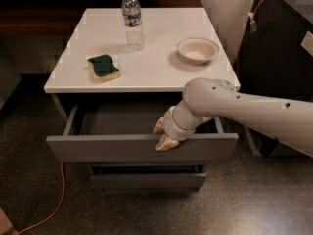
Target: Place water bottle into top drawer
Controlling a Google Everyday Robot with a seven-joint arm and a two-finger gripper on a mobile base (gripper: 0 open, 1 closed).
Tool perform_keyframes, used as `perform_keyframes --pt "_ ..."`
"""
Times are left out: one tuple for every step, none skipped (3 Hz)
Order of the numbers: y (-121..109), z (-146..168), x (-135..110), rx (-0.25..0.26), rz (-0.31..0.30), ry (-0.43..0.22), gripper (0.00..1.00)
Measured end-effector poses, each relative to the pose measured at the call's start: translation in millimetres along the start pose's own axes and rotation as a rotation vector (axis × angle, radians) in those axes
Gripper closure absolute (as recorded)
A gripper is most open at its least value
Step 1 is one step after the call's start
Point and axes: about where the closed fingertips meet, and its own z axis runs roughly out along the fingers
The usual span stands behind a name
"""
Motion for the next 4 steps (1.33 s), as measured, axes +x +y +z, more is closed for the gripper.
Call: perform_keyframes --pt "27.1 -14.3 -21.5 0.006 0.002 -0.029 0.22" --pt "54.6 -31.2 -42.5 0.012 0.003 -0.065 0.21" --pt "66.3 -44.3 -53.5 0.019 0.006 -0.088 0.22" --pt "54.4 -48.5 -47.9 0.004 0.023 -0.131 0.00"
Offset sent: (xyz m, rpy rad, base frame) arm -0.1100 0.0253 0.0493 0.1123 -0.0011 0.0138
